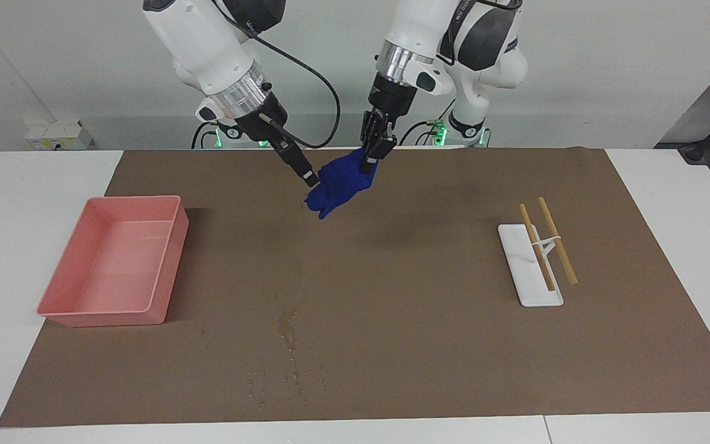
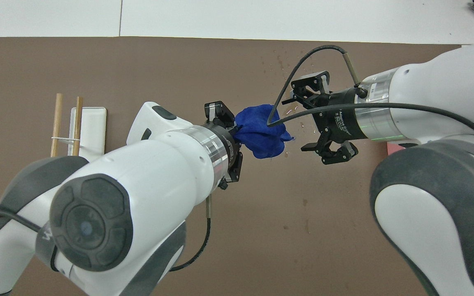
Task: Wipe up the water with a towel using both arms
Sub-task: 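Carry the towel toward the right gripper while the right gripper grasps it, then move the towel to the water spill with the right gripper while the left withdraws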
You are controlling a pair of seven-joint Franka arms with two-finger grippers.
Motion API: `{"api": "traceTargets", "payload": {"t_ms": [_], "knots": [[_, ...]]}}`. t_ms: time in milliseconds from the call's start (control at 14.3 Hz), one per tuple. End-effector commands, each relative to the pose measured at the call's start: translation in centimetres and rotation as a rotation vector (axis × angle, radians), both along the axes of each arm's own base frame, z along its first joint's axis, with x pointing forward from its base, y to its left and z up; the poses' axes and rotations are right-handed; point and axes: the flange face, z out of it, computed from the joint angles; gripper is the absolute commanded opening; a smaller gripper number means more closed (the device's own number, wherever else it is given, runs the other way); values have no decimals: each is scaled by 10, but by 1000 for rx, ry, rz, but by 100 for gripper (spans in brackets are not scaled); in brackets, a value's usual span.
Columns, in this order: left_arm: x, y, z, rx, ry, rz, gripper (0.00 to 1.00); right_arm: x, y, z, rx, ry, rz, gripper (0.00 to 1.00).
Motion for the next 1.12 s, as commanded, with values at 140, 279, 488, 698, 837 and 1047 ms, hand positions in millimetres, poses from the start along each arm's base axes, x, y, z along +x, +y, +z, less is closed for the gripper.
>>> {"api": "traceTargets", "payload": {"t_ms": [140,279,488,698,837,1047], "knots": [[-2,-19,8,-57,-46,139,0,-5,-1,-8,17,55,-54,100],[-2,-21,13,-90,-73,178,0,-8,17,-11,28,26,-54,100],[-11,-36,23,-122,-82,172,0,-3,17,-8,43,-22,-77,99],[-15,-41,22,-122,-81,165,0,-2,18,-13,52,-52,-101,87],[-20,-46,18,-116,-75,153,0,0,18,-13,55,-64,-101,39],[-21,-47,22,-120,-80,150,0,3,15,-10,59,-65,-108,0]]}}
